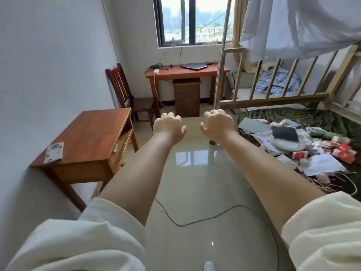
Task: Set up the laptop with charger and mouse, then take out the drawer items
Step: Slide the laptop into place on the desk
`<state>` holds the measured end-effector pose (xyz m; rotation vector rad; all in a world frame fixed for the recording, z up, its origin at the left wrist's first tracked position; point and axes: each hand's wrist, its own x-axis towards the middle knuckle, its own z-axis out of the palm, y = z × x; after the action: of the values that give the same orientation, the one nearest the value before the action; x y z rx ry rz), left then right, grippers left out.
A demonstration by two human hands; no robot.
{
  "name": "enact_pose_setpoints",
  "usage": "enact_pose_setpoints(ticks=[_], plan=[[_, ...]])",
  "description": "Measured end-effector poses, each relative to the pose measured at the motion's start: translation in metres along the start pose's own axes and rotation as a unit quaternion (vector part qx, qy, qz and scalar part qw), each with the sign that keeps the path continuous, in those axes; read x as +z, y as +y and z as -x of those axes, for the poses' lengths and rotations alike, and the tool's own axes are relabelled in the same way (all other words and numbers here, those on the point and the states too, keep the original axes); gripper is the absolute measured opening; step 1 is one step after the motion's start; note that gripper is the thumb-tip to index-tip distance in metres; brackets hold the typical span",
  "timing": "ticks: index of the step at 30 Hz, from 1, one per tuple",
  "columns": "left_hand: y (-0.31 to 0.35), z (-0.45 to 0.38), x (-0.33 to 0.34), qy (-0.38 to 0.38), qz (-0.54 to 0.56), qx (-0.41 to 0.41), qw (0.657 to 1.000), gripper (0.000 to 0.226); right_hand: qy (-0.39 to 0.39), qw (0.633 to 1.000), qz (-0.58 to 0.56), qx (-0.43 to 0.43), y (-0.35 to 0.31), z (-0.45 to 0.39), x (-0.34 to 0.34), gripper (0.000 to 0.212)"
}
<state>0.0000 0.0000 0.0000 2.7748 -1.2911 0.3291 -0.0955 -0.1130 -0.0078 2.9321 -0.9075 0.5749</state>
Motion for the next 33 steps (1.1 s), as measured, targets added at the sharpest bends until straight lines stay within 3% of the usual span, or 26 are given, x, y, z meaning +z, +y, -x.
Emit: enact_pose_setpoints(ticks=[6,14,23,33], plan=[[-0.012,-0.11,0.097,-0.156,0.026,-0.025,0.987,0.042,-0.141,0.99,0.006,0.002,0.027,-0.098,0.101,0.037],[-0.05,-0.291,0.148,-0.222,-0.002,-0.055,0.974,0.041,-0.182,0.983,-0.007,-0.018,0.054,-0.277,0.184,0.03],[-0.108,-0.523,0.22,-0.22,-0.019,-0.055,0.974,0.042,-0.191,0.981,-0.026,-0.013,0.077,-0.499,0.296,0.032],[-0.142,-0.82,0.28,-0.203,-0.01,-0.023,0.979,0.044,-0.176,0.983,-0.04,0.043,0.124,-0.779,0.376,0.034]])
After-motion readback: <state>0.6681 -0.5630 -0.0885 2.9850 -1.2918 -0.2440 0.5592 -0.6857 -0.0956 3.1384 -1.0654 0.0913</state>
